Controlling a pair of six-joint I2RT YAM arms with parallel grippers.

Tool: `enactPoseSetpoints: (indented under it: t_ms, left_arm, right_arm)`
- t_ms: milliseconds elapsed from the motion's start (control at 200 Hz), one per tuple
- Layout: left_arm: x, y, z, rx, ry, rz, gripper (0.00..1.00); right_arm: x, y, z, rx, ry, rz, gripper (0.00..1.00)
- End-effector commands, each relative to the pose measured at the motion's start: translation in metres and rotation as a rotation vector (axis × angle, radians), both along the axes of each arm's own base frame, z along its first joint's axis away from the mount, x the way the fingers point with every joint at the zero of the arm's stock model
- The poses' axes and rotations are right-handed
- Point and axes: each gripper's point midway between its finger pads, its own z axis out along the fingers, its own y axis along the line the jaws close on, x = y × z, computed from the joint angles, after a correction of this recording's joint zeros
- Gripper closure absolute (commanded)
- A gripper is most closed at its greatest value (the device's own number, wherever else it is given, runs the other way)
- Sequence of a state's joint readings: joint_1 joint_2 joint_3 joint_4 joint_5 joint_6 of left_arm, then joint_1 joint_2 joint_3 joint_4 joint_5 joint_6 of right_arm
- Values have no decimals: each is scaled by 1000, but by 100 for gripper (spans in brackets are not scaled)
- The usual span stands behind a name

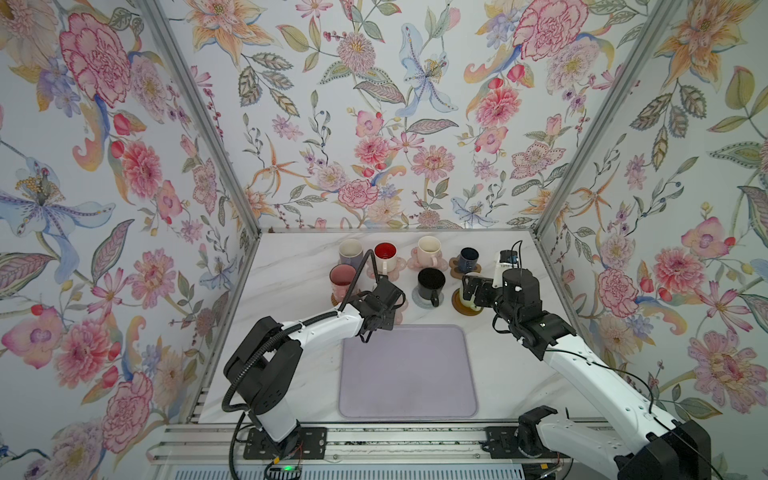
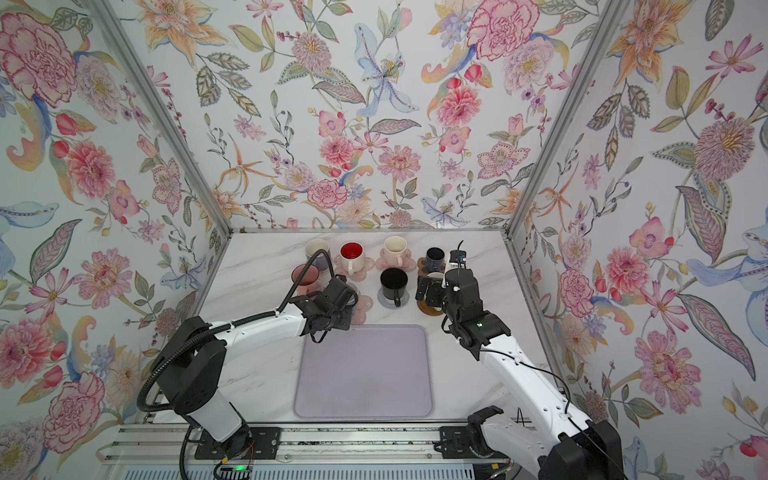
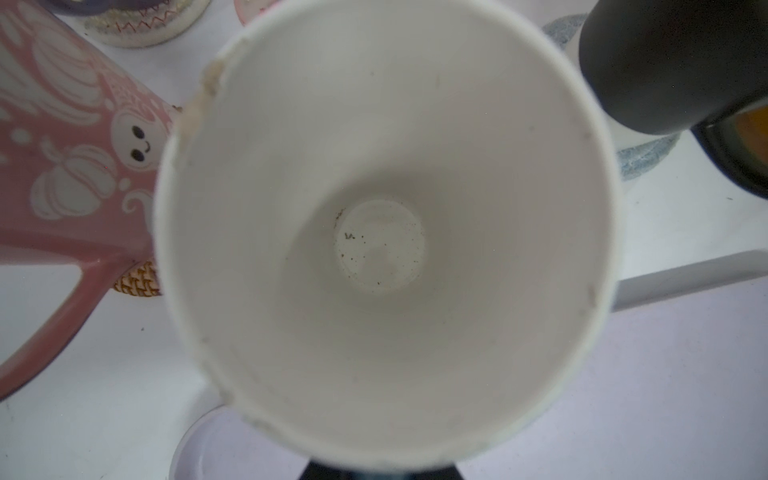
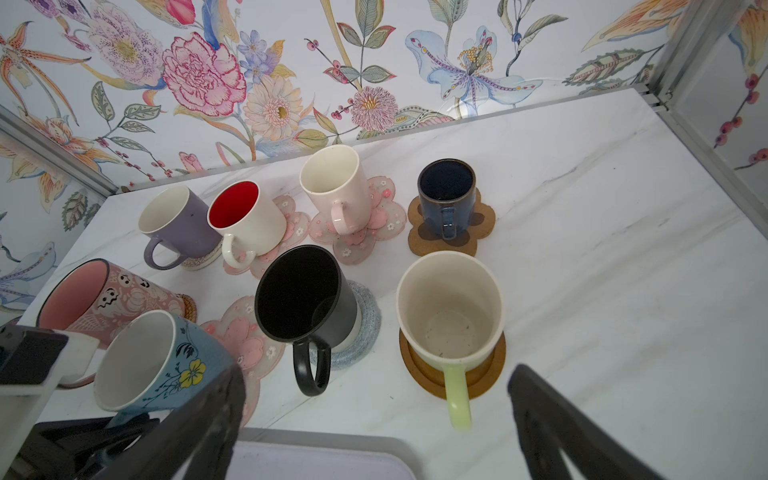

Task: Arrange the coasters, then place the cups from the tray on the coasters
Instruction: 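Lift the blue floral mug with the left gripper and carry it farther from the robot, then lower the blue floral mug onto the pink flower coaster with the left gripper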

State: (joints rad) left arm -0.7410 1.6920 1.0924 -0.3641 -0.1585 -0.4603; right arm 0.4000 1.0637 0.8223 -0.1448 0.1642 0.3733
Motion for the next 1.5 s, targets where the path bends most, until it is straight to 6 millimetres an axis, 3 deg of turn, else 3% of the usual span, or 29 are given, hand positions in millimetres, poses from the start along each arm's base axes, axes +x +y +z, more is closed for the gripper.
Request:
enactPoseSetpoints:
  t_ms: [0, 525, 761, 876, 1281, 1491]
  left_arm:
    - [20, -9, 14, -45, -56, 5, 100]
    - [20, -10, -1, -55, -19, 5, 100]
    - [20, -10, -4, -64, -5, 10, 92]
    - [20, -10, -3, -68, -8, 12, 80]
    - [19, -6, 8, -75, -40, 26, 2]
    - [19, -5, 8, -81, -43, 32, 1]
  right_arm:
    - [-4, -5, -5, -15, 8, -1, 1]
    - [-2, -6, -7, -11, 13, -1, 1]
    - [-1, -6, -4, -8, 7, -1, 1]
    - [-1, -6, -4, -9, 6, -1, 1]
    - [0, -8, -3, -8, 4, -5, 1]
    - [-2, -9, -4, -10, 10, -9, 1]
